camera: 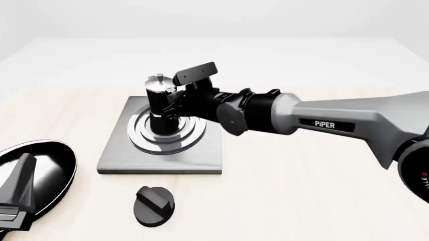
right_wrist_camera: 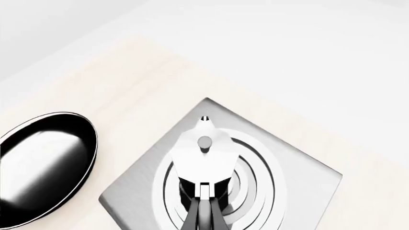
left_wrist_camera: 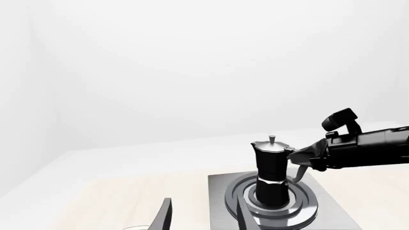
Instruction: Turn on the stove and put the moka pot on it.
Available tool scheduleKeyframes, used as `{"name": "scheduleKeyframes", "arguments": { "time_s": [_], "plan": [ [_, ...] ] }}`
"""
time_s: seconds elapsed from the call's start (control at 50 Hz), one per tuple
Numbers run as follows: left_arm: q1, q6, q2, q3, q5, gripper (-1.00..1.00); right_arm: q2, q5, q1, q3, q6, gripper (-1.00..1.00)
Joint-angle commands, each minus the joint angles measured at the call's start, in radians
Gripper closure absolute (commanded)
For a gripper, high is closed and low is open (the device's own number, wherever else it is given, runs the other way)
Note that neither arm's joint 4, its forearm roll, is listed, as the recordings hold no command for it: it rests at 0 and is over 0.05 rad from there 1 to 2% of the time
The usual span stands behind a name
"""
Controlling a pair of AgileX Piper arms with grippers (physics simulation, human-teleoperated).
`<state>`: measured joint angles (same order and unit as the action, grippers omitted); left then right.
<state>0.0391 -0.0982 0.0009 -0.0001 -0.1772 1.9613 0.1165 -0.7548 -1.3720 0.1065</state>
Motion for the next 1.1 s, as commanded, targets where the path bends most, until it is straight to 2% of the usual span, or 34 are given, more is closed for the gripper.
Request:
{"name": "scheduleKeyframes", "arguments": {
  "time_s": [0.02,0.46,0.48,0.92,1.1],
  "plan": [
    [0.0,-0.001,0.0,0.0,0.003,-1.0,0.045,0.023,0.013,-0.035,0.014,1.0],
    [0.003,-0.007,0.0,0.0,0.003,-1.0,0.086,0.062,0.025,-0.01,0.05,1.0],
    [0.004,-0.007,0.0,0.0,0.003,-1.0,0.089,0.057,0.028,-0.015,0.046,-1.0],
    [0.007,-0.009,0.0,0.0,-0.006,-1.0,-0.123,-0.035,0.017,0.092,0.001,-1.0],
    [0.008,-0.011,0.0,0.0,-0.01,-1.0,-0.215,-0.067,-0.003,0.166,0.005,-1.0]
  ]
}}
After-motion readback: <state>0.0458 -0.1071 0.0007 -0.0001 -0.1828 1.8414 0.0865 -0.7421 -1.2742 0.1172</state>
